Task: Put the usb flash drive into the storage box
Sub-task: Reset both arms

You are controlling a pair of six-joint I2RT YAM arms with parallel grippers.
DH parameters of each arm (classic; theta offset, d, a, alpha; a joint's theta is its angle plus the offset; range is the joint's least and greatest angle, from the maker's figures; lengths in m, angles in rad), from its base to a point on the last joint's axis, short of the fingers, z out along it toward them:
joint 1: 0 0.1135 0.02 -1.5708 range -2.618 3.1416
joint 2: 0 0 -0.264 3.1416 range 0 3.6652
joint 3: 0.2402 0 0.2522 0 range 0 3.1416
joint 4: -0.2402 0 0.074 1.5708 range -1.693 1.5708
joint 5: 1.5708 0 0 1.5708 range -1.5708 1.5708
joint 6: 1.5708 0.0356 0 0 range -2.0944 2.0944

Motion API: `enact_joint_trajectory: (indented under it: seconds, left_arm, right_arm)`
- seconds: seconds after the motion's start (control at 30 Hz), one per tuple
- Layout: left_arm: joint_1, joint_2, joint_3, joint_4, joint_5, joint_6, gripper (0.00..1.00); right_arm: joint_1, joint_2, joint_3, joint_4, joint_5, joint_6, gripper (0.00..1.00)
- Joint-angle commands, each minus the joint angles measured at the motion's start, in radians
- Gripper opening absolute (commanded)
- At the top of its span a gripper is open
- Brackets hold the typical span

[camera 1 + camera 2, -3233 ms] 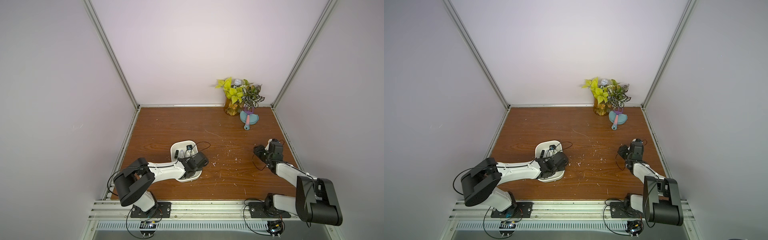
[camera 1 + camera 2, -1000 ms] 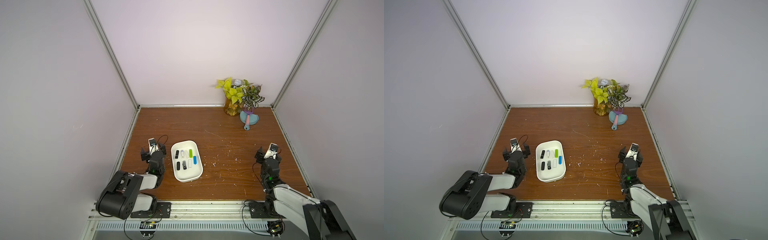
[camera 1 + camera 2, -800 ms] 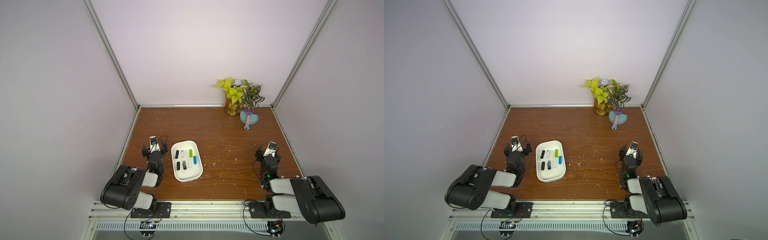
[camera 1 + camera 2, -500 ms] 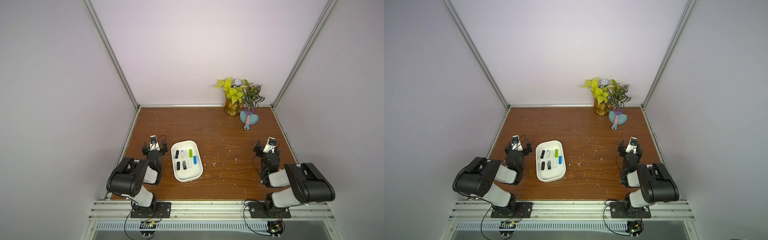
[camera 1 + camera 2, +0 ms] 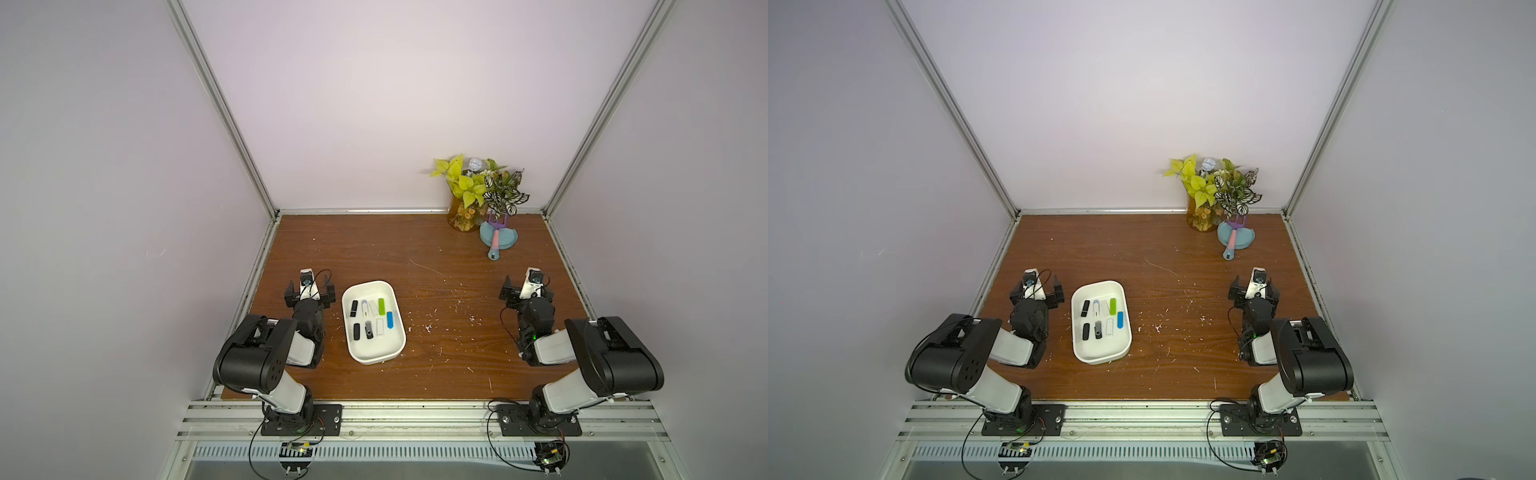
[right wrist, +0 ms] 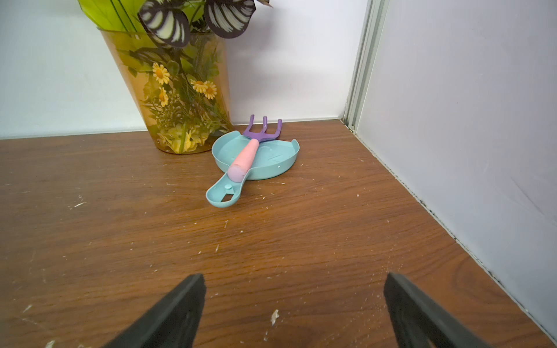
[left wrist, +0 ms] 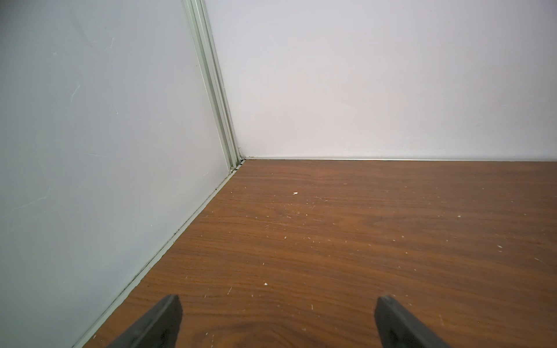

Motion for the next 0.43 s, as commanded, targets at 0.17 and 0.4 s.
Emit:
enact_joint_trajectory:
  seconds: [0.17, 0.4]
  left_arm:
    - [0.013, -0.005, 0.005, 0.019, 0.011, -0.003, 0.99]
    - [0.013, -0.004, 0.005, 0.018, 0.011, -0.004, 0.99]
  right_arm:
    - [0.003, 0.001, 0.012, 0.046, -0.019, -0.013, 0.99]
    - [0.007, 0.0, 0.009, 0.048, -0.02, -0.02, 1.0]
